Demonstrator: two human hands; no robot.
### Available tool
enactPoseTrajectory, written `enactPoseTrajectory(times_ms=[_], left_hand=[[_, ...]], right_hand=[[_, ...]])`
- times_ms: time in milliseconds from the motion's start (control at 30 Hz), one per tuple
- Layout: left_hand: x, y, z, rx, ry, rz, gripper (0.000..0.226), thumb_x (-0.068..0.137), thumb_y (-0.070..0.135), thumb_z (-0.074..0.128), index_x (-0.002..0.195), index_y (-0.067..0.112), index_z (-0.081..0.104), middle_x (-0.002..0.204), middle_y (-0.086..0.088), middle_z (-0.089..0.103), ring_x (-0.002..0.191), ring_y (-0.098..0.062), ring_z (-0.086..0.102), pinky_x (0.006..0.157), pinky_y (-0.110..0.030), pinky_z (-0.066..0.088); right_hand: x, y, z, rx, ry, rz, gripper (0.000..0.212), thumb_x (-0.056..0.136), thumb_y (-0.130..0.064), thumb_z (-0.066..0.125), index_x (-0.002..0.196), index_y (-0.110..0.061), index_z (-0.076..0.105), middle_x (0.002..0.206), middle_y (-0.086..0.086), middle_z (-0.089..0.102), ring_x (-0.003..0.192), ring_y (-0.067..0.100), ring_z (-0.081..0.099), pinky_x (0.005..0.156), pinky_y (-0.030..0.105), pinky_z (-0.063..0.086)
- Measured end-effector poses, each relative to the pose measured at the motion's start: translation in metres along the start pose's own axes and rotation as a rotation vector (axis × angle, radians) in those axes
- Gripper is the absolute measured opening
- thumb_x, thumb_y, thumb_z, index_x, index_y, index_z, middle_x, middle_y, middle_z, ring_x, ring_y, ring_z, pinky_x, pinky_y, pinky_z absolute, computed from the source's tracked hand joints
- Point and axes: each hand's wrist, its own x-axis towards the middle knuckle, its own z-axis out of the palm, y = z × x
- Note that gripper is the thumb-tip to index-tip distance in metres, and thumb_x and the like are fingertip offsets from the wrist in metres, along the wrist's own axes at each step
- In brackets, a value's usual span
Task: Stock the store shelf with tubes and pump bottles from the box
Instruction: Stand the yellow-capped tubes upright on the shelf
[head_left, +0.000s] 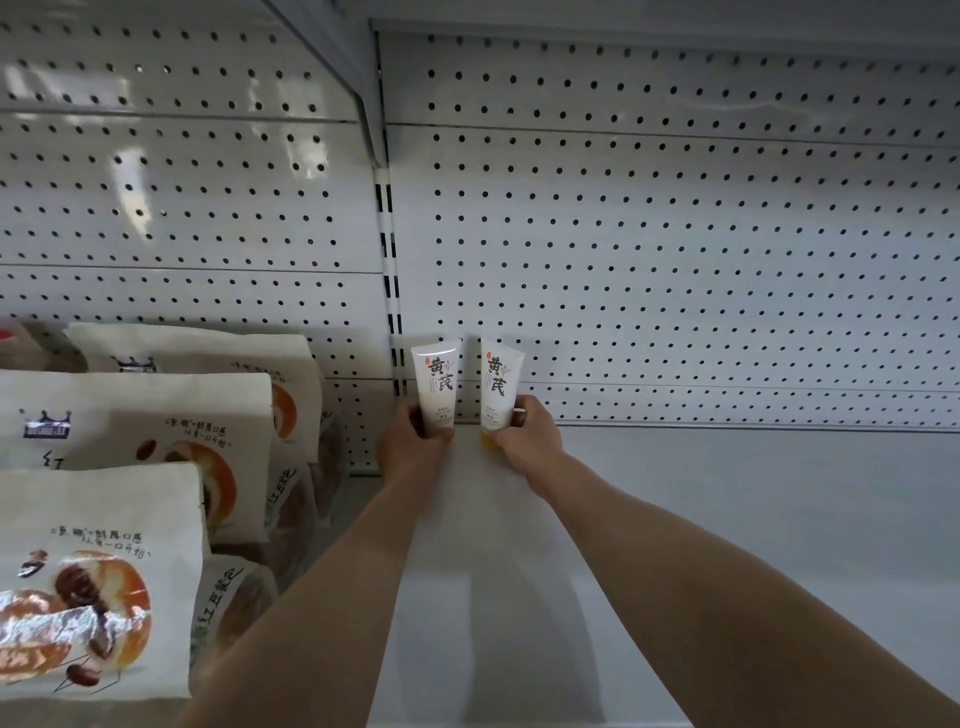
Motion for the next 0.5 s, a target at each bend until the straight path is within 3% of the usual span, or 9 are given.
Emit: enactPoseTrajectory(times_ms=[233, 400, 500], left_hand=[[0.002, -0.001, 0.001, -0.036, -0.025, -0.021, 0.055, 0.071, 0.016, 0.081, 0.120, 0.022, 0.057, 0.108, 0.007, 0.066, 0.095, -0.013, 0.063, 0.081, -0.024, 0.046], [-0.014, 0.009, -0.005, -0.077, 0.020, -0.061, 0.069, 0.074, 0.017, 0.083, 0.133, 0.012, 0.046, 0.115, 0.004, 0.050, 0.103, -0.014, 0.051, 0.084, -0.024, 0.041], [-0.037, 0.019, -0.003, -0.065, 0.088, -0.050, 0.069, 0.071, 0.021, 0.084, 0.129, 0.009, 0.048, 0.111, 0.000, 0.055, 0.105, -0.023, 0.058, 0.084, -0.029, 0.046]], right_hand=[[-0.007, -0.002, -0.002, 0.047, -0.034, 0.033, 0.067, 0.077, -0.015, 0.075, 0.136, -0.026, 0.046, 0.123, -0.003, 0.065, 0.108, 0.014, 0.062, 0.087, 0.029, 0.053], [-0.026, -0.006, -0.029, 0.088, -0.049, 0.060, 0.087, 0.074, -0.021, 0.086, 0.147, -0.021, 0.038, 0.130, -0.002, 0.055, 0.114, 0.016, 0.055, 0.092, 0.029, 0.047], [-0.039, -0.006, -0.058, 0.086, -0.015, 0.077, 0.075, 0.081, -0.017, 0.079, 0.146, -0.020, 0.041, 0.138, 0.001, 0.053, 0.104, 0.015, 0.053, 0.083, 0.026, 0.043]])
